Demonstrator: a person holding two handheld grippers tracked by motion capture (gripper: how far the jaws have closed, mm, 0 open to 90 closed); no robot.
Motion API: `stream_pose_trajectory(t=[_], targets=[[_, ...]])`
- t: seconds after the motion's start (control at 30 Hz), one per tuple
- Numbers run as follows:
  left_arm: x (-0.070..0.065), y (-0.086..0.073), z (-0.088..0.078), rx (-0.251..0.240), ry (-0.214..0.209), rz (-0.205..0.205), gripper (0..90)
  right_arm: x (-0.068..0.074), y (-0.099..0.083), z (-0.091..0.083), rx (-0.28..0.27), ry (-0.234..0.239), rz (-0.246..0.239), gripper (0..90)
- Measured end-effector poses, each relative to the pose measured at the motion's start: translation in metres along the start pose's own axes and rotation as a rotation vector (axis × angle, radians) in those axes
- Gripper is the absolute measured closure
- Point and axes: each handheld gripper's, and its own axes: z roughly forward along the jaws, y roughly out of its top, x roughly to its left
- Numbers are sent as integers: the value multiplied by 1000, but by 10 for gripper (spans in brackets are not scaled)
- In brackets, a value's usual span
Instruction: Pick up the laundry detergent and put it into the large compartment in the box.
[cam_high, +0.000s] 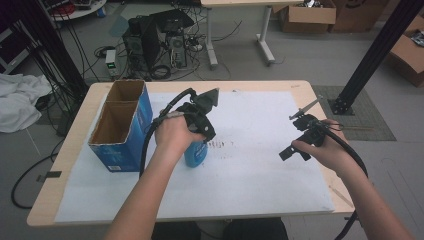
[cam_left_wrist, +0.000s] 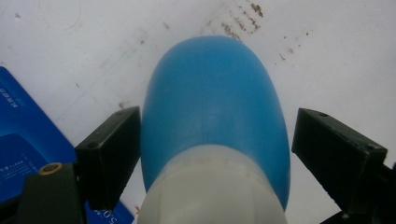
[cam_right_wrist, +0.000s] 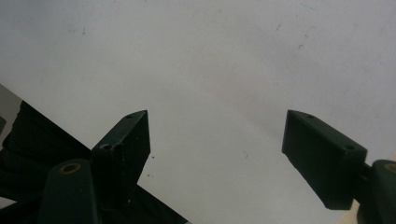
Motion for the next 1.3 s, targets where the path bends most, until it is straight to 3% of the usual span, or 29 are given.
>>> stream_pose_trajectory(t=[0.93,1.3], targets=[[-1,1,2,19,5,2,254,1,0,-1,-1,0,3,237],[-1,2,2,25,20,-16,295,1,0,0,-1,1,-3,237]])
